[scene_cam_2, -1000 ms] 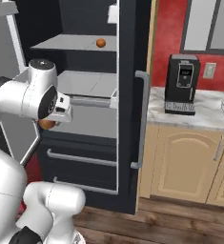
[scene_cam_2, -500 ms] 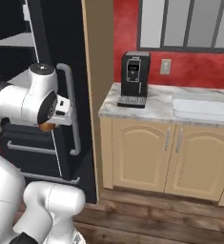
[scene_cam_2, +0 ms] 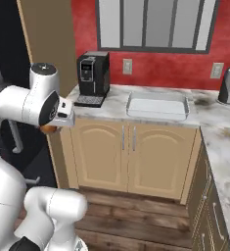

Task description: Pick the tangerine and apple from the fridge and place them inside the tupperware on the counter.

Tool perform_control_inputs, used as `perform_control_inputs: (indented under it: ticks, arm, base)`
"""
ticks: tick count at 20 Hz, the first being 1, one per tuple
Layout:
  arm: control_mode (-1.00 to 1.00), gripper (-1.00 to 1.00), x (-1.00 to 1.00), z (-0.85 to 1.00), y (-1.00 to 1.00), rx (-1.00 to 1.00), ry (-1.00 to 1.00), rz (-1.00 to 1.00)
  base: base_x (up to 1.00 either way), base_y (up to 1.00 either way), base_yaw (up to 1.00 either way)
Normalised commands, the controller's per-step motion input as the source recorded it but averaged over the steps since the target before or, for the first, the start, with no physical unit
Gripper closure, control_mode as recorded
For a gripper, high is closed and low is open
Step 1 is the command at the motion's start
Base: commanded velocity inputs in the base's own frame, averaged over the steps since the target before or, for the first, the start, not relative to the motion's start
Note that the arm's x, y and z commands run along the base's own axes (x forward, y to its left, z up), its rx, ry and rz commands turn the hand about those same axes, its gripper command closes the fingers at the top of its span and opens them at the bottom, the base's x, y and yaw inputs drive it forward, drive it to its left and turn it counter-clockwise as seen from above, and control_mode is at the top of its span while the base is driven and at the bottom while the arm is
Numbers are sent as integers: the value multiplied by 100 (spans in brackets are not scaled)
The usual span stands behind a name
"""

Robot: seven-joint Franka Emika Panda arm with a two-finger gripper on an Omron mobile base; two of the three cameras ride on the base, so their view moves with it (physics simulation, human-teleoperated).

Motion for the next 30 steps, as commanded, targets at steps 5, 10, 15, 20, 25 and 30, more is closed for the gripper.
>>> perform_control_inputs:
  ticks: [5, 10, 15, 20, 25, 30]
  arm:
    - [100, 100, 0, 0, 0, 0, 0, 0]
    - [100, 100, 0, 0, 0, 0, 0, 0]
    - [100, 100, 0, 0, 0, 0, 0, 0]
    - [100, 100, 0, 0, 0, 0, 0, 0]
    - [-100, 100, 14, -34, -17, 0, 3, -3]
    - [-100, 100, 57, -80, -57, 0, 12, -6]
  base:
    - [69, -90, -4]
    - [100, -15, -1]
    - [100, -2, 0]
    - [92, -25, -1]
    - [23, -17, -2]
    - [0, 0, 0]
